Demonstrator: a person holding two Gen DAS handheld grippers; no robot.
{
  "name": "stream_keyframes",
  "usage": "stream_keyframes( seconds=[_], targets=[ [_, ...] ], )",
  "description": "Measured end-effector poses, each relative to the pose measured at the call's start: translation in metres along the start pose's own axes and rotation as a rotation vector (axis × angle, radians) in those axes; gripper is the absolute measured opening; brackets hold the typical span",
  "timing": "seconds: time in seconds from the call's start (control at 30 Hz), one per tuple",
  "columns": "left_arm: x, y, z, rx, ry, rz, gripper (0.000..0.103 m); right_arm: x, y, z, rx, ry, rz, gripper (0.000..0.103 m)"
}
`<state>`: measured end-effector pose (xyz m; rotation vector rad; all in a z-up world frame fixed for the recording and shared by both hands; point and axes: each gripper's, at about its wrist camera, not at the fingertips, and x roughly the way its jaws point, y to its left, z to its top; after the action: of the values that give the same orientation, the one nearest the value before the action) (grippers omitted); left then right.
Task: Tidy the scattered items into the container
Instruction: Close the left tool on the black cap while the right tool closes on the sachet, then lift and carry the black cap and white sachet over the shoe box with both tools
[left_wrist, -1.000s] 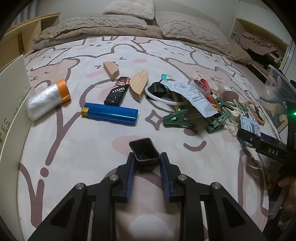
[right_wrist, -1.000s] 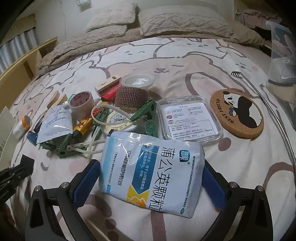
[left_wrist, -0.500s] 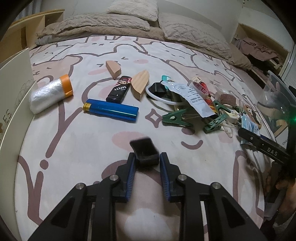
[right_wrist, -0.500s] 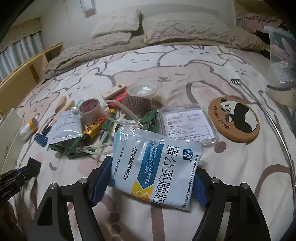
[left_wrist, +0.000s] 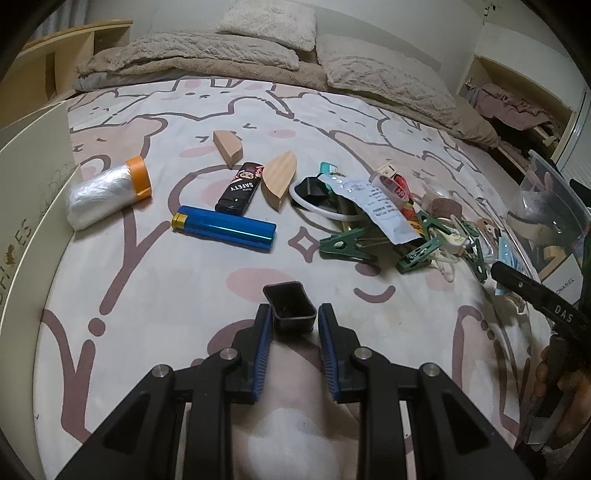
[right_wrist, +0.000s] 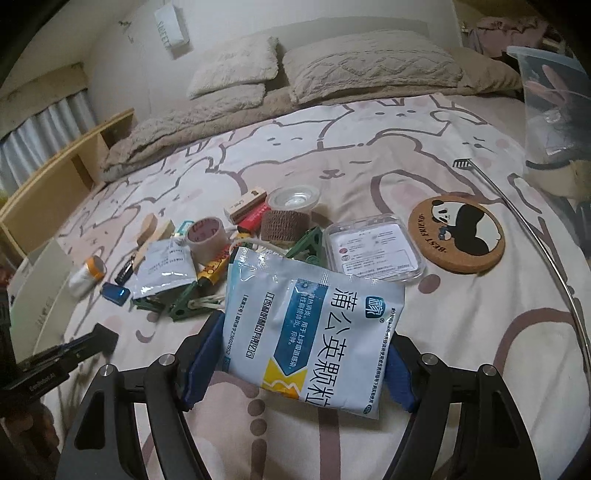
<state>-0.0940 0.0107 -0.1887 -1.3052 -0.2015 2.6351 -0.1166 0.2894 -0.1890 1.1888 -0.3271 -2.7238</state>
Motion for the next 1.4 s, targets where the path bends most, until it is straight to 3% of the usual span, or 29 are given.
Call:
stream_keyframes(
  seconds=[0.73, 1.4],
  targets=[
    [0.020, -0.007, 0.004, 0.038, 0.013, 0.055, 0.025, -0.001, 0.005, -0.001, -0.006, 0.013, 0.020, 0.078],
    [-0.015, -0.010, 0.013, 0.010, -0.096, 0.005, 0.024, -0.024, 0.018, 0.008, -0.042, -0.062, 0.047, 0.078]
  ],
)
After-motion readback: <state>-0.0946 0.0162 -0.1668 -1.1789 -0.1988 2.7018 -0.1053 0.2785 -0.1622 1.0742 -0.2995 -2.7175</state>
